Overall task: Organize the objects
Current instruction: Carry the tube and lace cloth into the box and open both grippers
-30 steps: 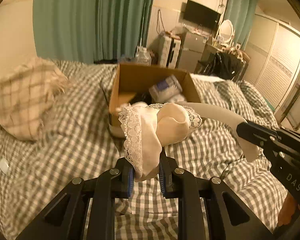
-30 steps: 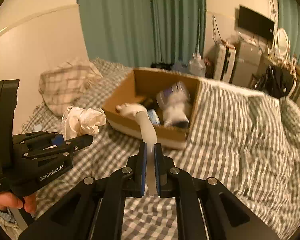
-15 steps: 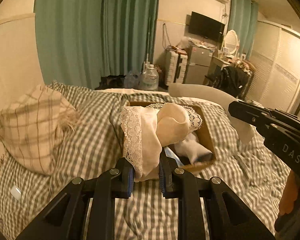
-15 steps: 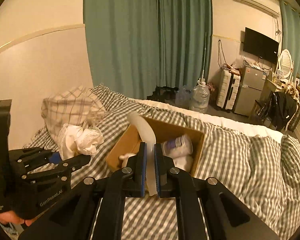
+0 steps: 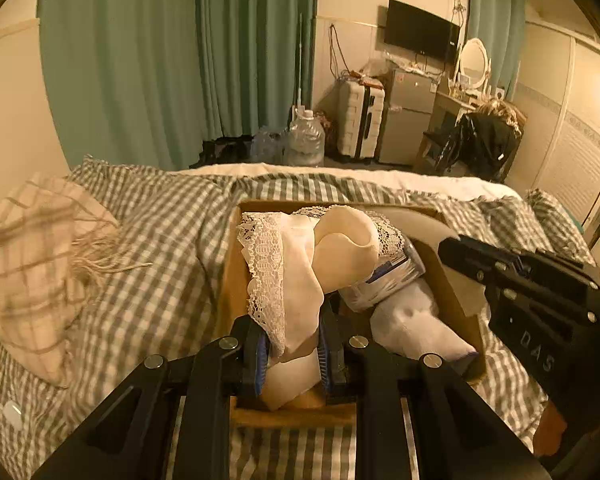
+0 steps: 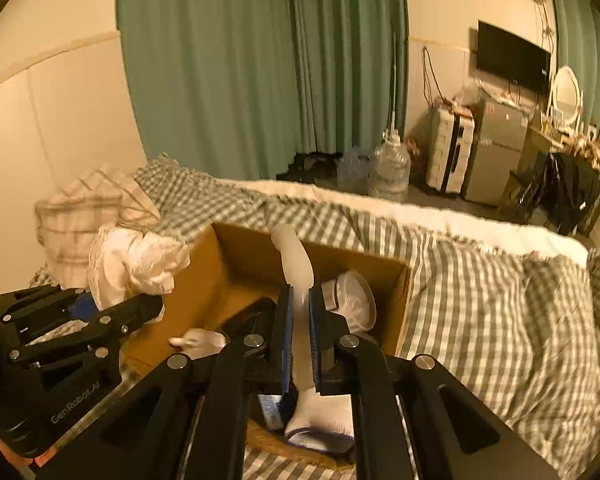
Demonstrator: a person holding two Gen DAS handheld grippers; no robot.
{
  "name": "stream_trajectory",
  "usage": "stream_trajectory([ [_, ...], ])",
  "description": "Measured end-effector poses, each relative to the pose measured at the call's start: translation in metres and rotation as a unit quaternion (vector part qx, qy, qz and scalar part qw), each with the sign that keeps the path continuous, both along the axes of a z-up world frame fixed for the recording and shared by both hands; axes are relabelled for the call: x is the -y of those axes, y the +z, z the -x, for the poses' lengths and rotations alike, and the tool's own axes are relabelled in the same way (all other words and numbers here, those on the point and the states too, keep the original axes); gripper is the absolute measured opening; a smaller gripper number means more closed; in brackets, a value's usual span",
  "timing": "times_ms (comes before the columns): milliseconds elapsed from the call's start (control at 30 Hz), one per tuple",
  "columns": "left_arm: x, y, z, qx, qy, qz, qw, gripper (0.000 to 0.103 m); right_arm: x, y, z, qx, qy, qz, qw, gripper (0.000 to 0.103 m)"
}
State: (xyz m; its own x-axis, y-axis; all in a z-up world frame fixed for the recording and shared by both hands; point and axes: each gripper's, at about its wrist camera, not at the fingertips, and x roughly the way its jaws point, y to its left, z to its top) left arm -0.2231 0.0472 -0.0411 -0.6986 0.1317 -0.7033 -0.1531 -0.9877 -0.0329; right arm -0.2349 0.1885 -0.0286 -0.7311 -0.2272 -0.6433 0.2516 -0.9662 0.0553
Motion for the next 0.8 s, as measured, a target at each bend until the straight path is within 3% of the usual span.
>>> stream_trajectory([
  [200, -0.014, -0.024, 0.015, 0.020, -0.004, 0.006, 0.9998, 0.020, -0.013, -0.027, 0.014, 0.021, -0.003, 0.012, 1.000, 0.010],
  [300, -0.013, -0.027, 0.016, 0.024, -0.001, 0.001, 0.9997, 0.024, -0.015, -0.031, 0.014, 0.020, -0.009, 0.013, 1.000, 0.022],
  [367, -0.012, -0.025, 0.014, 0.023, 0.002, 0.001, 0.9997, 0.041, -0.019, -0.027, 0.011, 0.011, -0.019, 0.021, 1.000, 0.039],
  [400, -0.011, -0.023, 0.013, 0.021, 0.007, 0.005, 0.9997, 0.063, -0.022, -0.024, 0.009, 0.005, -0.027, 0.025, 0.999, 0.053],
  [433, -0.009, -0.020, 0.011, 0.014, 0.014, 0.007, 0.9998, 0.077, -0.025, -0.020, 0.006, -0.002, -0.034, 0.027, 0.999, 0.060],
  [533, 0.001, -0.004, 0.000, -0.005, 0.024, -0.004, 0.9997, 0.080, -0.034, -0.007, -0.004, -0.011, -0.054, 0.035, 0.998, 0.064],
  [633, 0.008, 0.015, -0.009, -0.013, 0.034, -0.006, 0.9993, 0.086, -0.042, 0.006, -0.018, -0.029, -0.079, 0.042, 0.996, 0.084],
  [733, 0.012, 0.040, -0.029, -0.040, 0.041, 0.001, 0.9984, 0.097, -0.045, 0.027, -0.037, -0.050, -0.092, 0.038, 0.994, 0.086],
  [800, 0.014, 0.057, -0.044, -0.062, 0.040, 0.001, 0.9972, 0.099, -0.047, 0.044, -0.056, -0.072, -0.101, 0.031, 0.992, 0.089],
])
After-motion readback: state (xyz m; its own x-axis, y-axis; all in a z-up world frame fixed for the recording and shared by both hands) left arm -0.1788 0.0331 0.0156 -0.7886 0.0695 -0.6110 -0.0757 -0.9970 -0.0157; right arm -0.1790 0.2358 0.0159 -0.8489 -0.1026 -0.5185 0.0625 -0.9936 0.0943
